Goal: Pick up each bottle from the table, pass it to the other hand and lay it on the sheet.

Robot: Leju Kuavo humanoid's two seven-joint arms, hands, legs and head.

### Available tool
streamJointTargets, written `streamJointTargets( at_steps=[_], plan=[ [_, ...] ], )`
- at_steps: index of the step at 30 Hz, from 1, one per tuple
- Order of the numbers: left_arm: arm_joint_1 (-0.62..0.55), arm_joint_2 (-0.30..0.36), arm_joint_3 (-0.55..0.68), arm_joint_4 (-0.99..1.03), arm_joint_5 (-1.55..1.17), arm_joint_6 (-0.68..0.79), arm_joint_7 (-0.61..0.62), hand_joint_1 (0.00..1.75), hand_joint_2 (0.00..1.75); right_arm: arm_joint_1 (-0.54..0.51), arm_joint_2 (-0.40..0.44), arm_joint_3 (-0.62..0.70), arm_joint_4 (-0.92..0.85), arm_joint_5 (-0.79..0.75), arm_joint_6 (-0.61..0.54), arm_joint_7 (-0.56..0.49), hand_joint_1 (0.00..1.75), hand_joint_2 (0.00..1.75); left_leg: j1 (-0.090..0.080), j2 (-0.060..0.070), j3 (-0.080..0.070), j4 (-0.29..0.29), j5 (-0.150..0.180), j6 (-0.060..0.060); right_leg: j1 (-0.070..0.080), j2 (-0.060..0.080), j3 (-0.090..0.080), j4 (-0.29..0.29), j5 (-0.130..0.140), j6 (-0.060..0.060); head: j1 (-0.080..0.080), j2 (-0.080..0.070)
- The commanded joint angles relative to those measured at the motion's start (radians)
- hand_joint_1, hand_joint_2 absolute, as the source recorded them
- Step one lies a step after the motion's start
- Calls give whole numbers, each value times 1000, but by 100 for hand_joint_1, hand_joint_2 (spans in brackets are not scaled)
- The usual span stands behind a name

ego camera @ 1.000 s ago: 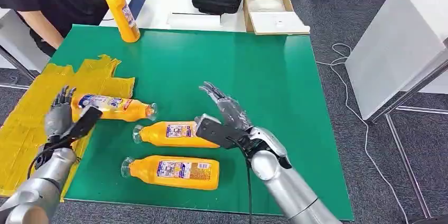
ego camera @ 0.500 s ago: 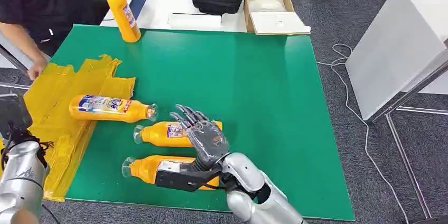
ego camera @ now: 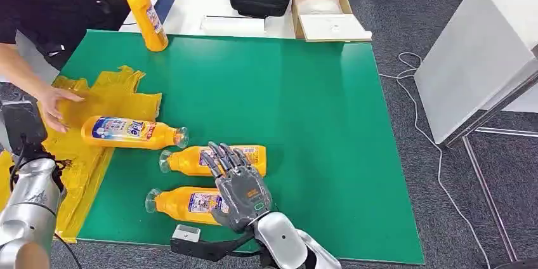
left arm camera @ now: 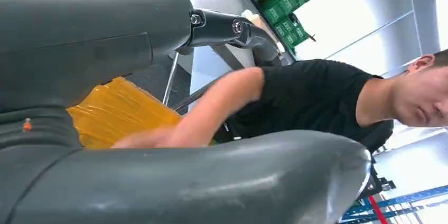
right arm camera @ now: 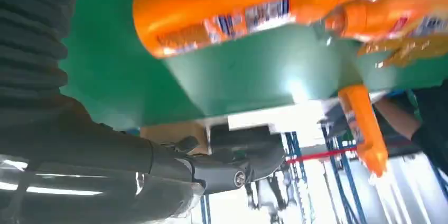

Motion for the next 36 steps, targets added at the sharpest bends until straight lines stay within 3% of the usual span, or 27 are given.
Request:
streamJointTargets(
  at_steps=[1,3,4,6,9,22,25,32,33,34,36],
  plan=[
    [-70,-27,20,84,-8,-3,3,0,0,-19,22,48,186,-39,14,-7,0,175,1,-4,7,-1,-2,-1,2,-5,8,-2,-3,-2,0,0],
    [-75,-25,23,90,-9,-4,3,0,0,-24,25,51,201,-40,15,-7,0,175,1,-2,4,-1,-1,-1,1,-4,5,-1,-2,-2,0,0],
    [-84,-25,29,99,-21,1,3,0,0,-32,34,54,235,-60,18,-11,0,175,2,-4,11,0,-4,-2,3,-6,13,-2,-5,-4,0,0],
    [-98,-26,40,107,-27,-3,3,0,0,-44,43,60,295,-90,20,-16,0,175,0,-2,2,-1,0,-1,1,-3,4,-1,-1,-1,0,0],
    [-103,-28,42,108,-30,-3,4,0,0,-48,46,61,322,-99,7,-26,0,175,1,-3,4,-1,0,-1,1,-4,5,-1,-1,-2,0,0],
    [-121,-41,107,104,-54,-15,3,0,0,-115,121,88,706,-217,-23,-52,0,175,1,-2,6,-1,-2,-1,1,-4,8,-2,-2,-2,0,0],
    [-114,-42,116,94,-56,-15,3,0,0,-114,127,90,743,-216,-28,-48,0,175,0,-2,3,-1,0,-1,0,-3,4,-1,-1,-1,0,0],
    [-100,-42,144,77,-54,-18,3,0,0,-94,119,81,736,-174,-31,1,0,175,2,-2,13,-1,-2,-4,1,-4,11,-3,-2,-5,0,0],
    [-92,-41,152,72,-53,-22,3,0,0,-90,113,76,731,-159,-30,5,87,175,2,-2,14,-1,-3,-4,1,-3,11,-2,-3,-6,0,0],
    [-87,-39,159,70,-56,-25,3,0,0,-86,109,68,723,-149,-27,7,141,175,2,-3,16,-2,-3,-5,0,-4,13,-4,-3,-8,0,0],
    [-85,-36,165,70,-55,-29,3,0,0,-85,107,63,718,-143,-21,5,157,175,2,-2,18,-2,-4,-6,-1,-3,9,-3,-5,-9,0,0]
  ],
)
